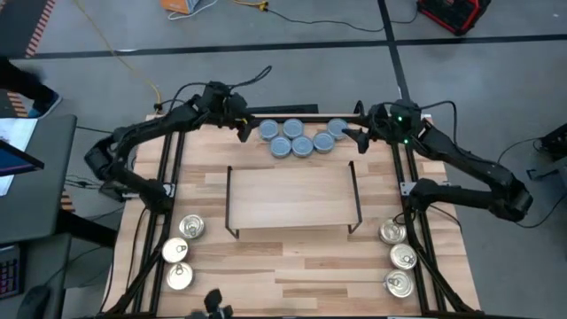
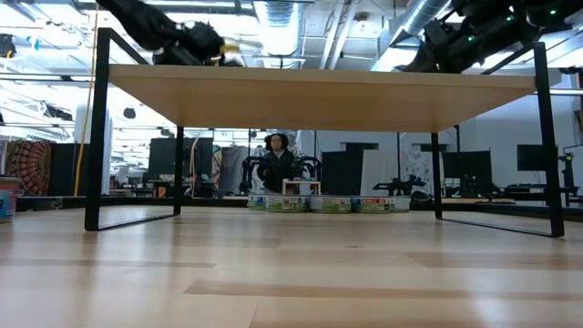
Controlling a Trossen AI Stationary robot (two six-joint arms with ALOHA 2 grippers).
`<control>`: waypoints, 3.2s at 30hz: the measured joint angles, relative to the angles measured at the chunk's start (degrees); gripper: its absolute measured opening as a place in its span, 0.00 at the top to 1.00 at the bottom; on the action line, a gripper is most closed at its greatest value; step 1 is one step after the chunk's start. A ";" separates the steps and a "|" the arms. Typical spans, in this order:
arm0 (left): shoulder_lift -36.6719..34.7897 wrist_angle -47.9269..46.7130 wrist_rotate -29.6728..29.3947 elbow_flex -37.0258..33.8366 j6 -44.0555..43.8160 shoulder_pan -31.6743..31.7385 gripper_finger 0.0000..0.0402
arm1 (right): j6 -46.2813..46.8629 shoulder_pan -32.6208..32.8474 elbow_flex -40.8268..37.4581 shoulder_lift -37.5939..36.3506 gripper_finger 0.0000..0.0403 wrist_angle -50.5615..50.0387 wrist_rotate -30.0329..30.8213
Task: Stack canned seafood by type on shelf
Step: Put the green tuna can on the shelf
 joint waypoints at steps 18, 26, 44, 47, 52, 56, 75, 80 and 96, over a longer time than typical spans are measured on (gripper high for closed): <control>15.62 9.13 2.27 -0.02 -1.19 3.95 0.58 | -4.88 -1.11 -3.65 -8.76 0.27 4.61 2.13; 20.82 13.35 0.21 0.00 -5.78 4.38 0.58 | -7.14 -4.23 -3.65 -8.72 0.27 6.56 2.12; 22.71 15.33 -9.03 -0.04 6.78 2.58 0.58 | -5.80 -0.70 -3.65 -8.70 0.27 11.88 1.46; 24.27 15.80 -11.31 -0.11 9.30 1.93 0.58 | -6.02 -0.52 -3.65 -8.70 0.27 11.86 1.46; 25.02 13.54 -12.53 0.17 11.12 1.12 0.58 | -6.22 -0.46 -3.65 -8.70 0.27 11.42 1.46; 24.09 9.29 -13.80 0.19 11.42 1.04 0.58 | -6.40 -0.46 -3.65 -8.70 0.27 11.35 1.46; 14.85 -19.60 -20.24 -0.09 9.28 1.98 0.58 | -6.18 -0.38 -3.65 -8.66 0.27 11.31 1.46; 9.46 -19.85 -17.95 -0.53 7.60 2.23 0.58 | -6.16 -0.38 -3.65 -8.66 0.27 11.30 1.46; 14.77 -16.93 -6.19 -0.66 1.31 11.58 0.58 | -6.18 -0.38 -3.65 -8.64 0.27 11.29 1.46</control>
